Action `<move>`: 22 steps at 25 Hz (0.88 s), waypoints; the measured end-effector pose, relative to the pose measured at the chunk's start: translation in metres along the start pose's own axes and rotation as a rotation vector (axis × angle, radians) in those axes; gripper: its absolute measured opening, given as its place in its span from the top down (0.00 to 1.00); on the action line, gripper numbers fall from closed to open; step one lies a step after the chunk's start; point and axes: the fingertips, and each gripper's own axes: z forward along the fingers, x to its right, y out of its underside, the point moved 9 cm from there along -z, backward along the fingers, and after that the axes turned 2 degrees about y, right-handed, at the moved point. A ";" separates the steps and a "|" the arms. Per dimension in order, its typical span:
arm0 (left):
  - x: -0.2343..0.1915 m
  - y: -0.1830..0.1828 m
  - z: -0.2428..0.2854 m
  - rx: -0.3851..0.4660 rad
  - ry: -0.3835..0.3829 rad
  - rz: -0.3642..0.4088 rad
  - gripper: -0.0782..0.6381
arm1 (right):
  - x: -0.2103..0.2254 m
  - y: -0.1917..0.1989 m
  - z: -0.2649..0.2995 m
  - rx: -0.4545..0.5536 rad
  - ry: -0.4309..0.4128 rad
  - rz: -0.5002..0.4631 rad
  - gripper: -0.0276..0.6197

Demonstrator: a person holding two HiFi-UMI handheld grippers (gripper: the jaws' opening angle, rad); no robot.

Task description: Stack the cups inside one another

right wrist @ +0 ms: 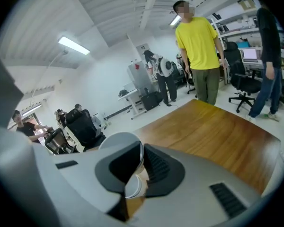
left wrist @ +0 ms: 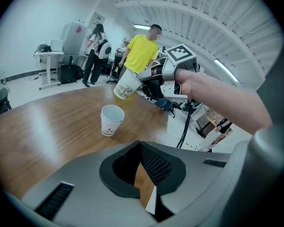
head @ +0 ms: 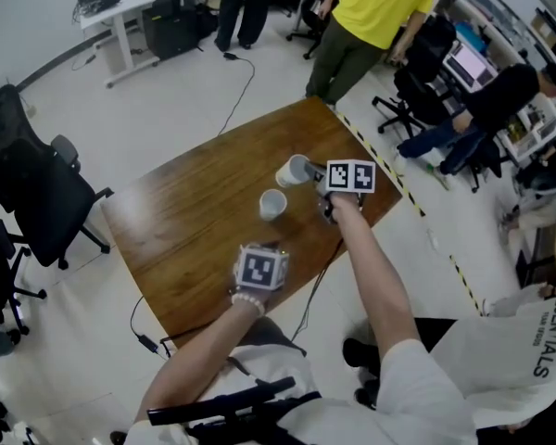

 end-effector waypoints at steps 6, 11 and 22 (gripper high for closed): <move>0.000 0.008 -0.013 0.002 0.013 -0.003 0.90 | -0.018 0.023 -0.005 -0.043 -0.007 -0.015 0.91; 0.002 0.012 -0.015 0.000 0.017 -0.001 0.90 | -0.023 0.035 -0.005 -0.077 -0.006 -0.033 0.91; -0.003 0.013 -0.017 0.002 0.025 -0.028 0.90 | -0.029 0.048 0.016 -0.163 0.002 -0.116 0.91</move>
